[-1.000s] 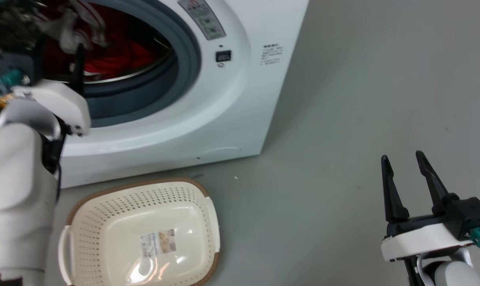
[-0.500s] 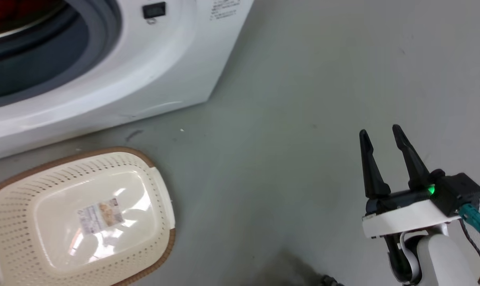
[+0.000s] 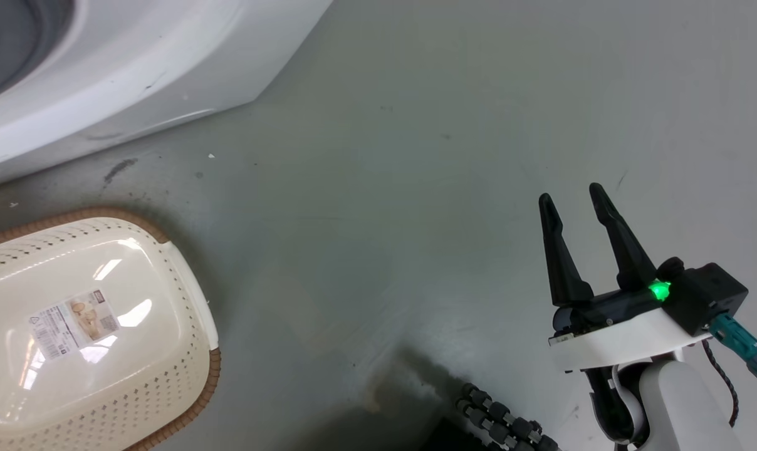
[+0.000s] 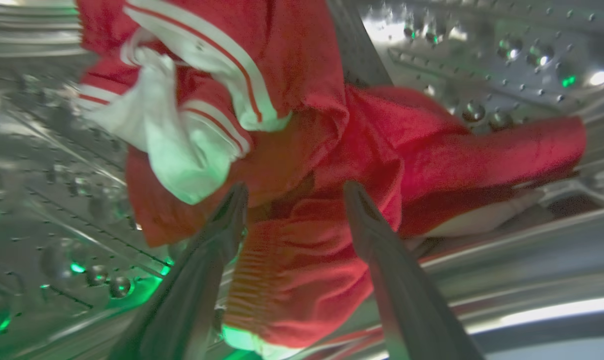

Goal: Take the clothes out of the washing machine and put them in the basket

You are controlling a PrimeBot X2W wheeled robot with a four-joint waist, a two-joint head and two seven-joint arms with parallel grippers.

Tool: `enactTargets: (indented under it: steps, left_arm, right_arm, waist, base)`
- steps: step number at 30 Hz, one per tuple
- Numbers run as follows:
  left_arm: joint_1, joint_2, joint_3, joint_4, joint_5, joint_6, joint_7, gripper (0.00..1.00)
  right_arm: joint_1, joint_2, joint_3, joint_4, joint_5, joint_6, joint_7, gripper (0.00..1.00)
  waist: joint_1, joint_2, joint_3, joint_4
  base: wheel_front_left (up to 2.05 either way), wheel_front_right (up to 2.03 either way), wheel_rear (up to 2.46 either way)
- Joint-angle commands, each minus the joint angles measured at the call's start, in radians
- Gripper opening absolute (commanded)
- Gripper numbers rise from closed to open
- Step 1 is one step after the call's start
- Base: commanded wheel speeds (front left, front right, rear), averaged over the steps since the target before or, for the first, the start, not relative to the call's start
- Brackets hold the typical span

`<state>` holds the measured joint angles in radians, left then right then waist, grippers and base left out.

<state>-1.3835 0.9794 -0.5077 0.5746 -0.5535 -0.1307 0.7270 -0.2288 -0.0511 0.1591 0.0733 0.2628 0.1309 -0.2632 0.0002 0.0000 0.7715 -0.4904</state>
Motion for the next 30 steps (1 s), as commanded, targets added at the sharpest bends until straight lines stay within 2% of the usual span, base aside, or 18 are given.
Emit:
enactTargets:
  steps: [1,6,10,11,12,13,14,17,21,28,30]
  left_arm:
    - [-0.015,0.013,-0.005,-0.007,-0.016,0.001,0.032,1.0]
    - [-0.012,0.035,-0.016,-0.031,-0.051,0.009,0.154,1.0]
    - [0.013,0.044,-0.015,-0.041,-0.076,0.044,0.25,1.0]
    - [0.019,0.046,-0.016,-0.047,-0.081,0.055,0.265,0.79]
    - [0.025,0.049,-0.017,-0.054,-0.083,0.064,0.28,0.47]
    - [0.031,0.054,-0.018,-0.062,-0.084,0.072,0.292,0.32]
    - [0.036,0.059,-0.017,-0.068,-0.086,0.083,0.304,0.0]
    - [0.041,0.072,-0.017,-0.104,-0.072,0.11,0.307,0.0]
    - [0.042,0.075,-0.012,-0.146,-0.043,0.144,0.246,0.0]
    - [0.069,0.026,0.019,-0.144,-0.026,0.193,0.028,0.0]
    - [0.083,0.009,0.018,-0.136,-0.023,0.192,-0.033,0.0]
  right_arm:
    - [-0.022,0.001,0.006,-0.004,0.004,0.0,-0.001,1.0]
    - [-0.024,0.001,0.022,-0.008,0.015,0.0,-0.002,1.0]
    - [-0.03,0.001,0.031,-0.007,0.026,0.0,-0.002,1.0]
    - [-0.031,0.001,0.031,-0.007,0.028,0.0,-0.002,1.0]
    - [-0.03,0.001,0.032,-0.007,0.03,0.0,-0.002,1.0]
    - [-0.03,0.001,0.032,-0.008,0.032,0.0,-0.002,1.0]
    - [-0.03,0.001,0.032,-0.009,0.031,0.0,-0.002,1.0]
    - [-0.03,0.001,0.029,-0.009,0.034,0.0,-0.002,1.0]
    - [-0.033,0.001,0.025,-0.005,0.033,0.0,-0.002,1.0]
    - [-0.035,0.001,0.001,-0.005,0.014,0.0,-0.002,1.0]
    - [-0.034,0.001,-0.009,-0.005,0.009,0.0,-0.002,1.0]
  waist:
    - [-0.0002,0.0,0.02,-0.012]
    - [-0.0002,0.0,0.038,-0.016]
    - [-0.0002,0.0,0.043,-0.021]
    - [-0.0002,0.0,0.045,-0.022]
    - [-0.0002,0.0,0.046,-0.024]
    - [-0.0002,0.0,0.046,-0.026]
    - [-0.0002,0.0,0.047,-0.028]
    - [-0.0002,0.0,0.048,-0.031]
    - [-0.0002,0.0,0.037,-0.029]
    - [-0.0002,0.0,-0.01,-0.005]
    - [-0.0002,0.0,-0.03,0.006]
  base:
    - [0.0,0.0,0.0]
    - [0.0,0.0,0.0]
    - [0.0,0.0,0.0]
    - [0.0,0.0,0.0]
    - [0.0,0.0,0.0]
    - [0.0,0.0,0.0]
    - [0.0,0.0,0.0]
    - [0.0,0.0,0.0]
    - [0.0,0.0,0.0]
    - [0.0,0.0,0.0]
    - [0.0,0.0,0.0]
